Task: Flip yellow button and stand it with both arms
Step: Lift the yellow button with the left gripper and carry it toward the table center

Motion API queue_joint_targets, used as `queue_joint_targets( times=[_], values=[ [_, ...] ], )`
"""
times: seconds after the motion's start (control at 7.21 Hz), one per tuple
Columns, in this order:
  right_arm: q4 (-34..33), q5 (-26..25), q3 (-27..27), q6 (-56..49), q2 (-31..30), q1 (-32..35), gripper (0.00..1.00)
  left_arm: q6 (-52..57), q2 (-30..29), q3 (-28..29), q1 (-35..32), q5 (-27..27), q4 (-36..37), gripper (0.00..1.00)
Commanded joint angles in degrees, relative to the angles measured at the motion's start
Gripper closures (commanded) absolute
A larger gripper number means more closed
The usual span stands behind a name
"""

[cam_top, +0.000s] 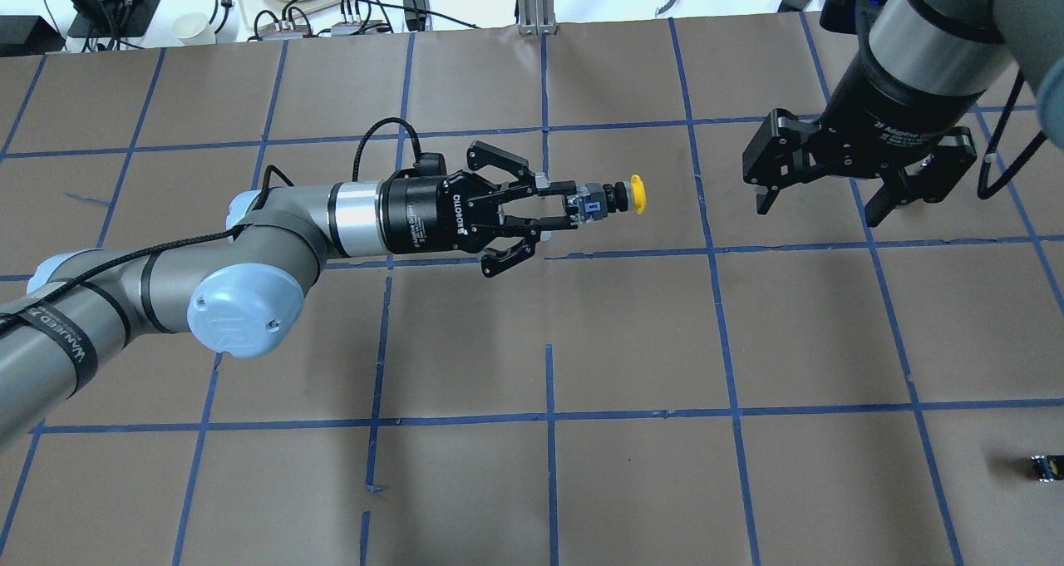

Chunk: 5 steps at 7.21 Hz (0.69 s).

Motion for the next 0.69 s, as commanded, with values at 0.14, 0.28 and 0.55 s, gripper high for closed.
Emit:
queue_joint_targets(
  times=[0.14, 0.28, 0.55],
  values=[
    [-0.15, 0.93, -0.82, 0.62, 0.33, -0.43, 0.00, -3.38, -0.14, 0.24, -2.48, -4.42, 0.08, 0.84],
    [-0.16, 5.99, -1.79, 4.72, 0.51, -0.79, 0.00, -3.47, -0.05, 0.24, -2.48, -4.42, -0.01, 0.84],
    [-0.94, 15.69, -3.81, 12.31, 0.51, -2.36, 0.00, -3.47, -0.14, 0.24, -2.48, -4.51, 0.34, 0.84]
  ],
)
